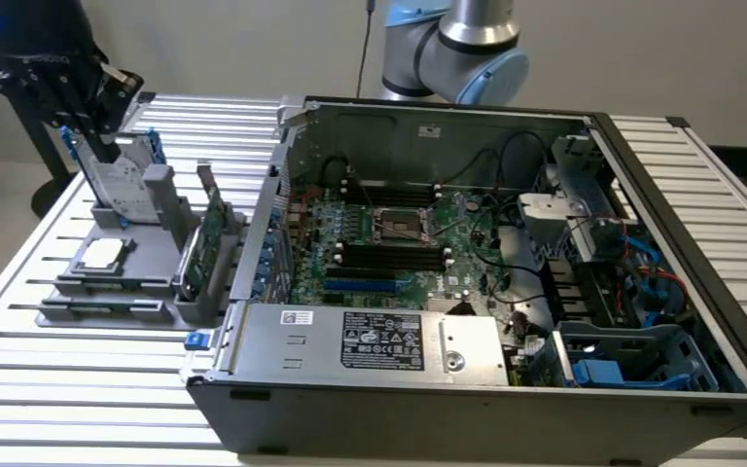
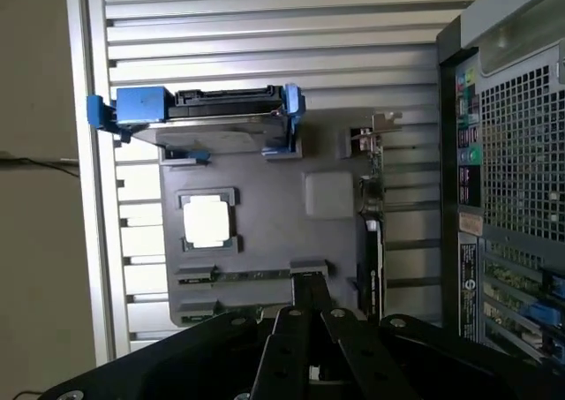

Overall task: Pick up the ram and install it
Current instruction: 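Reach for the ram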

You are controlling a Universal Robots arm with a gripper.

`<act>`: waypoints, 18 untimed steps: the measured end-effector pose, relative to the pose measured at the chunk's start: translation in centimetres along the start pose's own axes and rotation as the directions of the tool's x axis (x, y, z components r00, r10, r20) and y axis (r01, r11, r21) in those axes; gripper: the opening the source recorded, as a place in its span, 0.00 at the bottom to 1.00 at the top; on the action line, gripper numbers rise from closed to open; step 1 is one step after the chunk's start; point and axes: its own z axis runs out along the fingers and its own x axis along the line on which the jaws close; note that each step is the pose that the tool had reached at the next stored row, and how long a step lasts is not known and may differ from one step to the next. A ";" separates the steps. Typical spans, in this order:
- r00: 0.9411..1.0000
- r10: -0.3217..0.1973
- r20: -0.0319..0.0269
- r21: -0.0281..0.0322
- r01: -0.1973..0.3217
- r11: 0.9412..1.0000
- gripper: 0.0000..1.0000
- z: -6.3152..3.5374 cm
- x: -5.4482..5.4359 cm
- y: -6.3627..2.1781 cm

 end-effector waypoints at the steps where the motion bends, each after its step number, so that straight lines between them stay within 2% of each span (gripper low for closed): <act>1: 1.000 0.000 -0.002 0.000 0.000 1.000 0.11 0.04 0.2 -0.09; 6: 1.000 0.000 -0.010 0.001 0.000 1.000 0.11 0.12 0.3 -1.13; 12: 1.000 0.000 -0.011 0.001 0.000 1.000 0.11 0.07 0.6 -2.57; 18: 1.000 -0.001 -0.012 0.001 0.001 1.000 0.11 0.12 1.0 -3.53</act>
